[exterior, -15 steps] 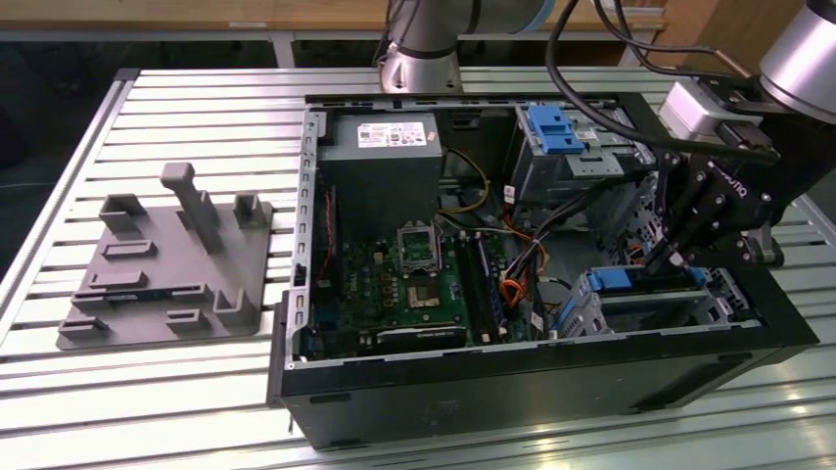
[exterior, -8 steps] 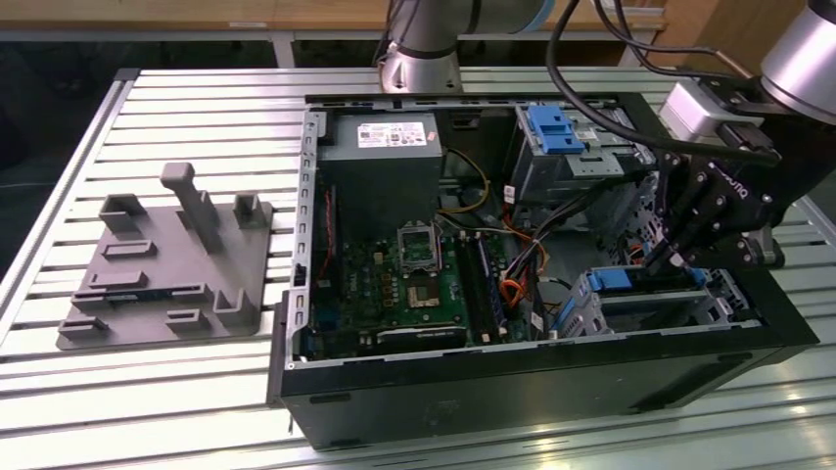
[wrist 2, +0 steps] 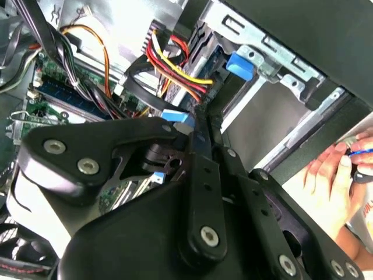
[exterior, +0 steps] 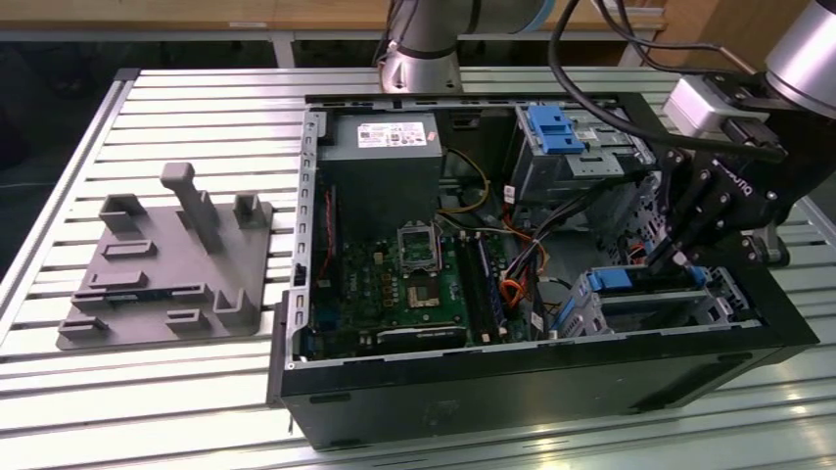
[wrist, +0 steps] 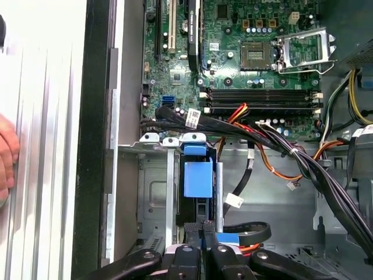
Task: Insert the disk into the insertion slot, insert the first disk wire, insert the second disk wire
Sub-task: 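Insert the second disk wire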
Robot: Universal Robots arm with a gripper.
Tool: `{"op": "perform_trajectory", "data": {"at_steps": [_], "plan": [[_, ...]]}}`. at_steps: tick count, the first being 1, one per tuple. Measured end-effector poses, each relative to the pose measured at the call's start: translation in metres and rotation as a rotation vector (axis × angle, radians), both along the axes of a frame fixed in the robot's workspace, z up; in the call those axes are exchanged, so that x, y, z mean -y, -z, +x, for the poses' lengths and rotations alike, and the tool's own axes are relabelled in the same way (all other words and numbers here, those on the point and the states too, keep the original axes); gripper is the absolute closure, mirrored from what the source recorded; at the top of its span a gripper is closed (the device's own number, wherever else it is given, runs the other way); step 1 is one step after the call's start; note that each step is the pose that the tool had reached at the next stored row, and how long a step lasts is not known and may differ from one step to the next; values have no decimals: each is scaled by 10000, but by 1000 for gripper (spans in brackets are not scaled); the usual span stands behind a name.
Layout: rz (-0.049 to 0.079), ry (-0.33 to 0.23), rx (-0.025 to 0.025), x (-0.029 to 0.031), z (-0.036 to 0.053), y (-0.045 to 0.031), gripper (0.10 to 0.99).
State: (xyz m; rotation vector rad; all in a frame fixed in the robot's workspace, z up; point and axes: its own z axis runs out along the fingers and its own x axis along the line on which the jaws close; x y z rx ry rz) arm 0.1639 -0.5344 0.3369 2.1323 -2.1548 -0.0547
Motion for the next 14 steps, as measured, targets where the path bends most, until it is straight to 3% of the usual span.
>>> {"op": "perform_trajectory", "data": {"at_steps": [14], "plan": [[-1, -2, 0, -15, -1, -4, 945]]}}
